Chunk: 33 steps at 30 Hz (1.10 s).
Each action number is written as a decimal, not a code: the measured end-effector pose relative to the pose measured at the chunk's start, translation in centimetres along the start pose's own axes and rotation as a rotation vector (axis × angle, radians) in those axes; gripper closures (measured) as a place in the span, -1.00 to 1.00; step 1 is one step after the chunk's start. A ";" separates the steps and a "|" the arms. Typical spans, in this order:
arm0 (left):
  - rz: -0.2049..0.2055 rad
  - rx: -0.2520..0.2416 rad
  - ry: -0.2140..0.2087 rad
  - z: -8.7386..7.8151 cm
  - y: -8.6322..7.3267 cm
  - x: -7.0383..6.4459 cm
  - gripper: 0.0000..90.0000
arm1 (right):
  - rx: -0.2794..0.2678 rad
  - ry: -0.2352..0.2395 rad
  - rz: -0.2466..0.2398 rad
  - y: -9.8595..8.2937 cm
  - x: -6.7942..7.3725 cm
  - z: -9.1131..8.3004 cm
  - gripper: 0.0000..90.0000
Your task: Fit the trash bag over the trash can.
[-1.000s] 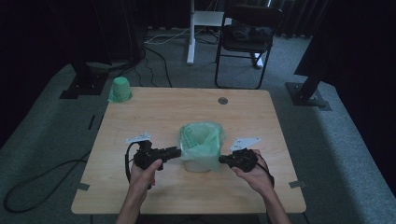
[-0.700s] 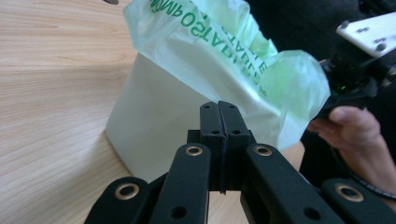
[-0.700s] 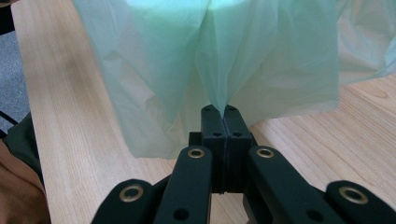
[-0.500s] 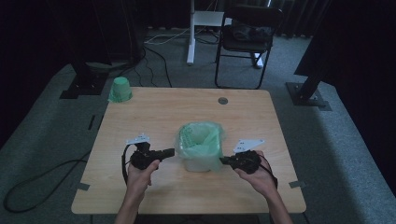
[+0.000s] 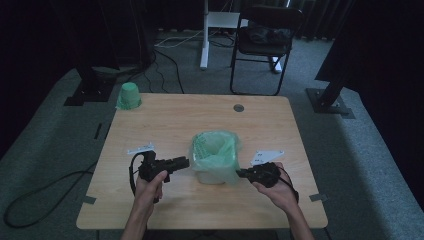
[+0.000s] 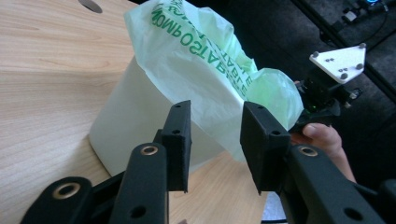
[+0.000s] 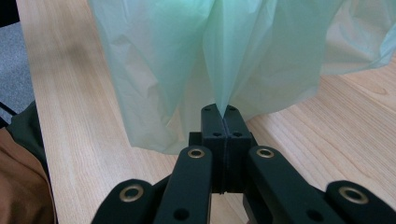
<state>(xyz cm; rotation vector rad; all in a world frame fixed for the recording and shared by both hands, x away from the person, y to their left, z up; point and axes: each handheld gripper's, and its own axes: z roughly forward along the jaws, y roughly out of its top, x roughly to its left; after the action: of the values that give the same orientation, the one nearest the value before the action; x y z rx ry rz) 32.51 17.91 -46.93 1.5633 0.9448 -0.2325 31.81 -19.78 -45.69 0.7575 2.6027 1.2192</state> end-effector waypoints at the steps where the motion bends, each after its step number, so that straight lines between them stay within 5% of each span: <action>1: -0.003 0.010 -0.010 0.1 -0.1 0.2 0.32 | -0.002 0.001 -0.002 0.0 0.0 0.0 1.00; 4: -0.012 0.021 -0.003 0.4 -0.2 0.4 0.23 | -0.003 0.002 -0.004 0.1 0.0 0.1 1.00; 10: -0.036 0.022 -0.063 1.5 0.0 0.9 0.14 | -0.001 0.003 -0.006 0.2 0.1 0.2 1.00; 15: 0.011 0.004 -0.104 1.6 0.8 0.1 0.48 | -0.003 0.005 -0.007 0.2 0.1 0.2 1.00; 19: 0.063 0.001 -0.066 1.3 1.0 -0.5 1.00 | -0.006 0.006 -0.008 0.2 0.2 0.3 1.00; 25: 0.092 -0.007 -0.024 0.5 0.7 -0.5 1.00 | -0.012 0.001 -0.010 0.1 0.1 -0.1 1.00; 33: 0.056 0.009 0.044 -0.5 -0.5 1.1 1.00 | 0.000 0.007 -0.025 -0.3 0.1 -0.2 1.00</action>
<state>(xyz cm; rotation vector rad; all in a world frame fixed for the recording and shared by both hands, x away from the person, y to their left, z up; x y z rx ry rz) 32.73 18.84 -47.87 1.6064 0.9341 -0.1634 31.52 -20.07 -45.80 0.7201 2.6100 1.2173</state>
